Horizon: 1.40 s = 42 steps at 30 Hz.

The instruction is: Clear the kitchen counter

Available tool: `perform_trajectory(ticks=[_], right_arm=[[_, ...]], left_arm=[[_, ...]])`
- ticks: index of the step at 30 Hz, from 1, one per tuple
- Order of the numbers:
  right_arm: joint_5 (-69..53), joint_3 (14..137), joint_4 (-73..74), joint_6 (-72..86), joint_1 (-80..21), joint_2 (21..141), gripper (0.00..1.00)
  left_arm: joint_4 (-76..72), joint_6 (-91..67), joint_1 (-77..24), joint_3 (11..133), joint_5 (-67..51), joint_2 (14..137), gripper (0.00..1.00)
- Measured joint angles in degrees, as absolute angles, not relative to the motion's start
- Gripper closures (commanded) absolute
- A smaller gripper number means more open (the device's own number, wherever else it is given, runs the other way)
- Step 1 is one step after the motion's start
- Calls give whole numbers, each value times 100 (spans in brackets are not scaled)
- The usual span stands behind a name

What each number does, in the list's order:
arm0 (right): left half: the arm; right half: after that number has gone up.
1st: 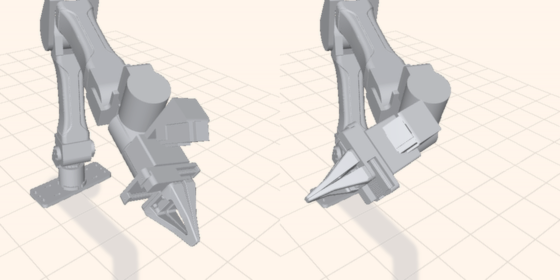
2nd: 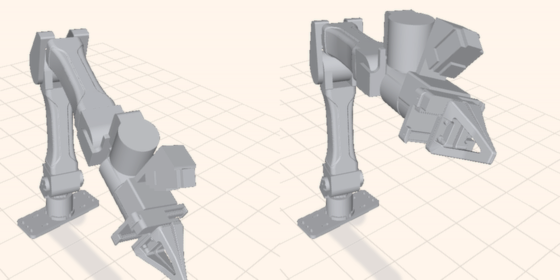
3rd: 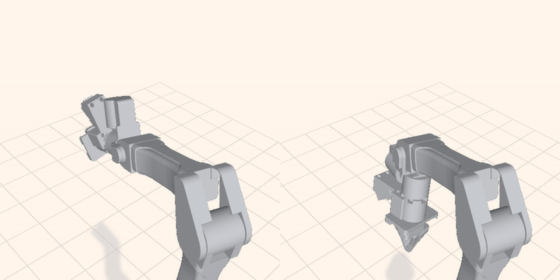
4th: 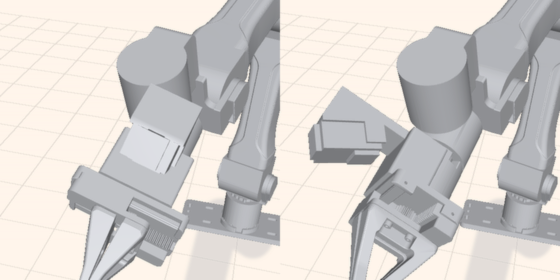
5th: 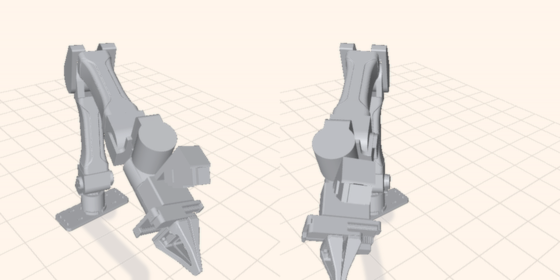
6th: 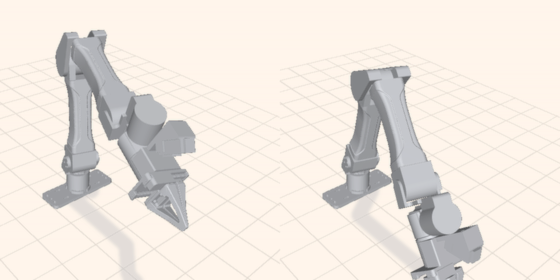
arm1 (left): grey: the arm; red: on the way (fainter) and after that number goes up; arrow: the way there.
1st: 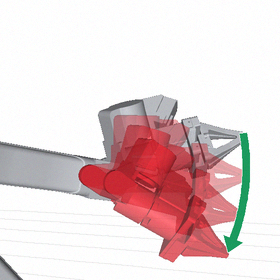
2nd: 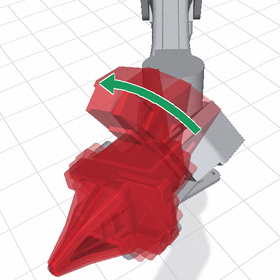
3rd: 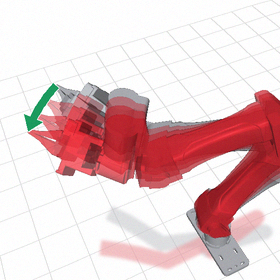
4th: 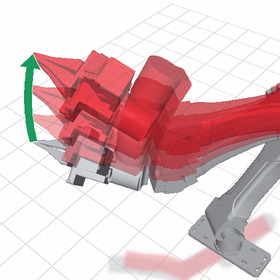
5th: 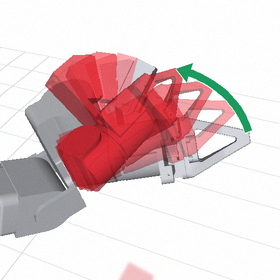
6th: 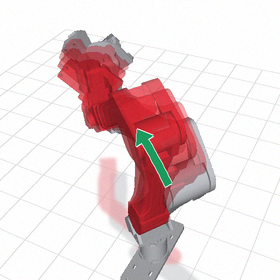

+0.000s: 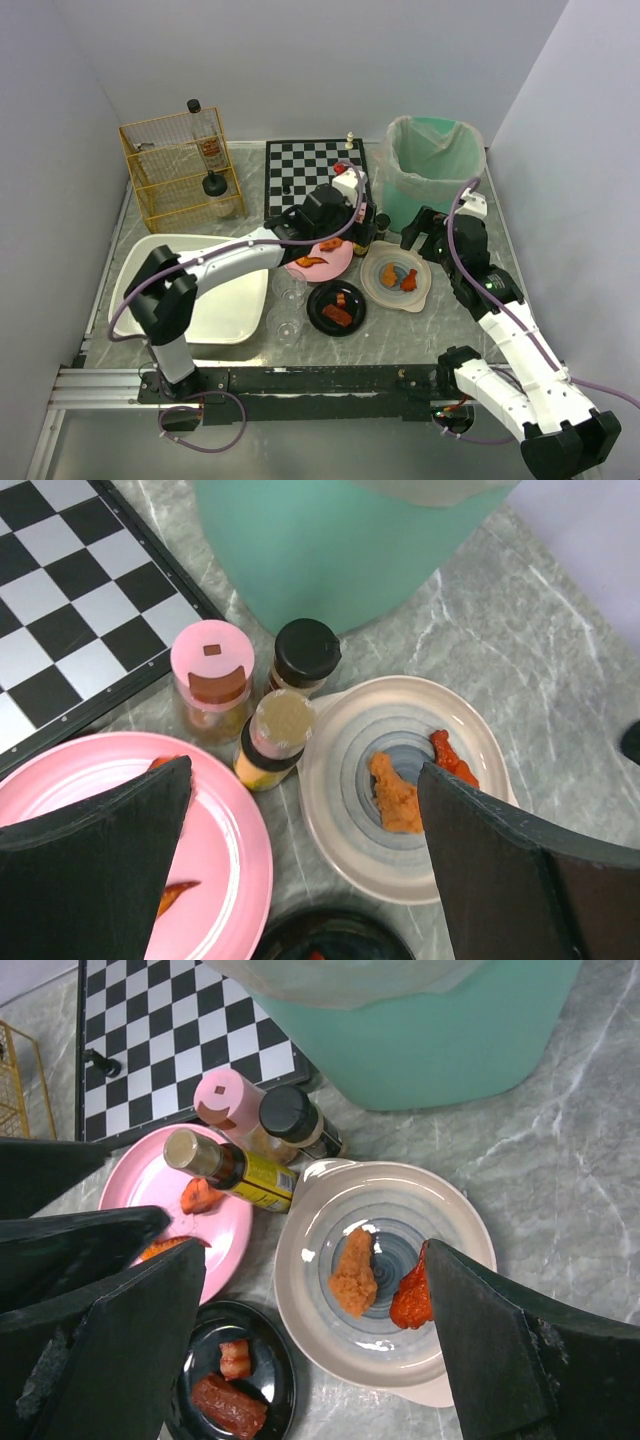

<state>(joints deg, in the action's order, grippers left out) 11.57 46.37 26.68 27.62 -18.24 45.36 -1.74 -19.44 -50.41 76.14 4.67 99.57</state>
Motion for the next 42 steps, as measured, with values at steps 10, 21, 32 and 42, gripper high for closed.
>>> perform_trajectory(ticks=[10, 21, 32, 42], right_arm=[[1153, 4519, 2676, 2762, -1752, 4438, 3], [1076, 4460, 2668, 2762, -1682, 4438, 3], [974, 4451, 2665, 2764, -1645, 4438, 8], [934, 4353, 2659, 2764, -1643, 4438, 11]], left_arm=[[-222, -1863, -5190, 7985, 764, 10794, 1], [-148, -1852, -5196, 8370, 1199, 11428, 13], [-128, -1870, -5214, 8407, 1474, 11756, 30], [-137, -1874, -5262, 8427, 1538, 11887, 49]])
